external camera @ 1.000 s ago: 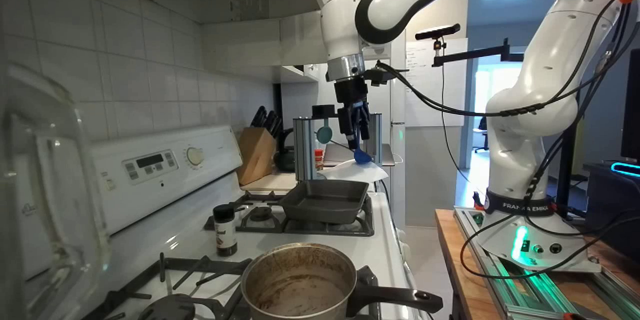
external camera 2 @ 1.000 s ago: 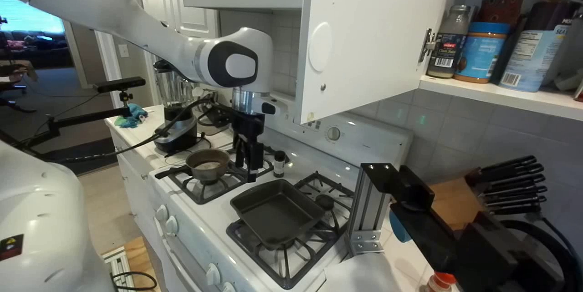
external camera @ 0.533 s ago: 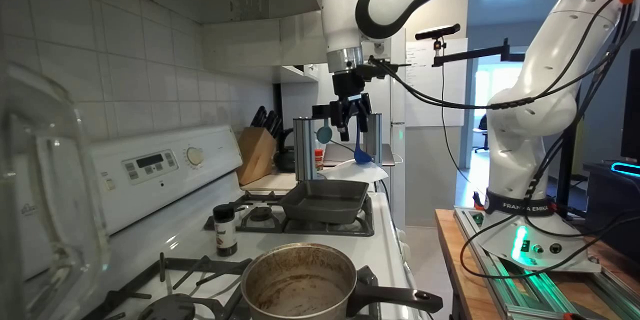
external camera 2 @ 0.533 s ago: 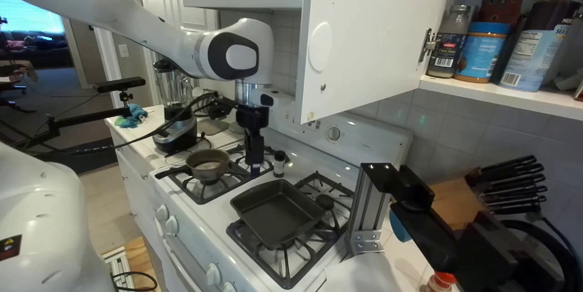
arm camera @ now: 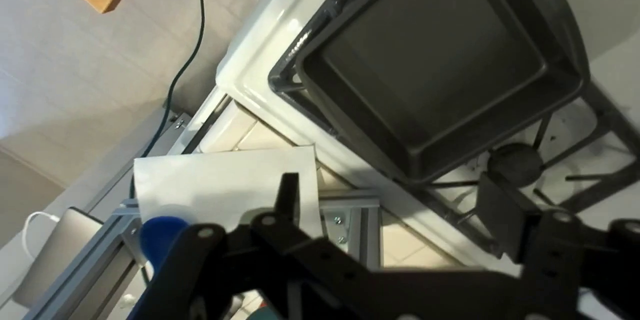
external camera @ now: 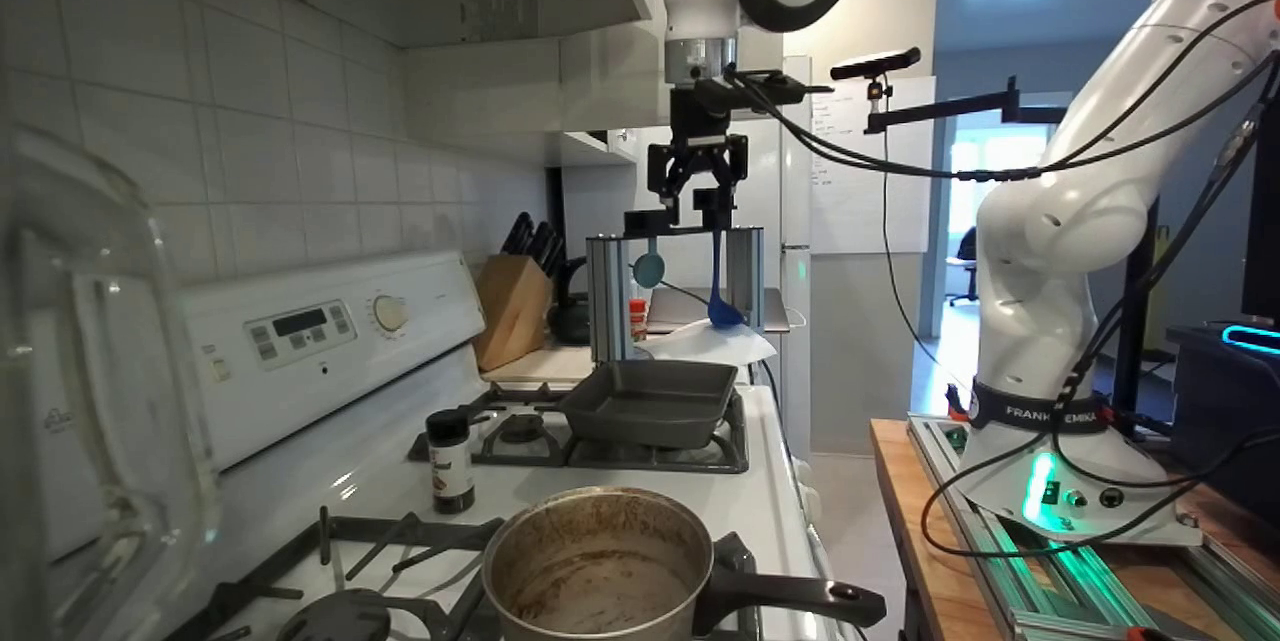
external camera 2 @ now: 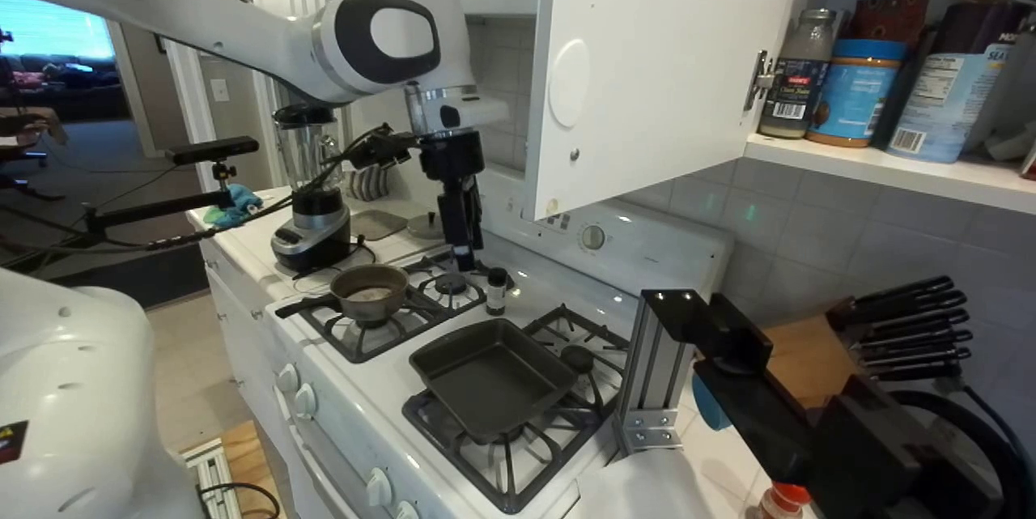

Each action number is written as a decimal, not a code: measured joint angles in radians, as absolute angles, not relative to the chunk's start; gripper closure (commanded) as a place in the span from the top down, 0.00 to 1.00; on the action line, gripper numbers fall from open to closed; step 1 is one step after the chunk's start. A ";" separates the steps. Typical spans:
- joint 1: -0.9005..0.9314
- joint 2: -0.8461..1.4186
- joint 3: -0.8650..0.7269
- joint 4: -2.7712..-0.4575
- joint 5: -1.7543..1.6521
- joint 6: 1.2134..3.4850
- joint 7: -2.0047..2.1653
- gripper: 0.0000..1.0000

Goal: Close the top cabinet door

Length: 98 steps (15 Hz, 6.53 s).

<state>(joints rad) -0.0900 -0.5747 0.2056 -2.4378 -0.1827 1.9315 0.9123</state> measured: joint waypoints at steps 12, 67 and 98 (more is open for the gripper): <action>-0.186 -0.783 0.238 -2.432 -0.419 1.903 1.288 0.00; -0.039 -0.695 -0.259 -2.325 -1.333 2.129 1.055 0.00; -0.085 -0.177 -0.584 -1.888 -0.373 2.782 -0.390 0.00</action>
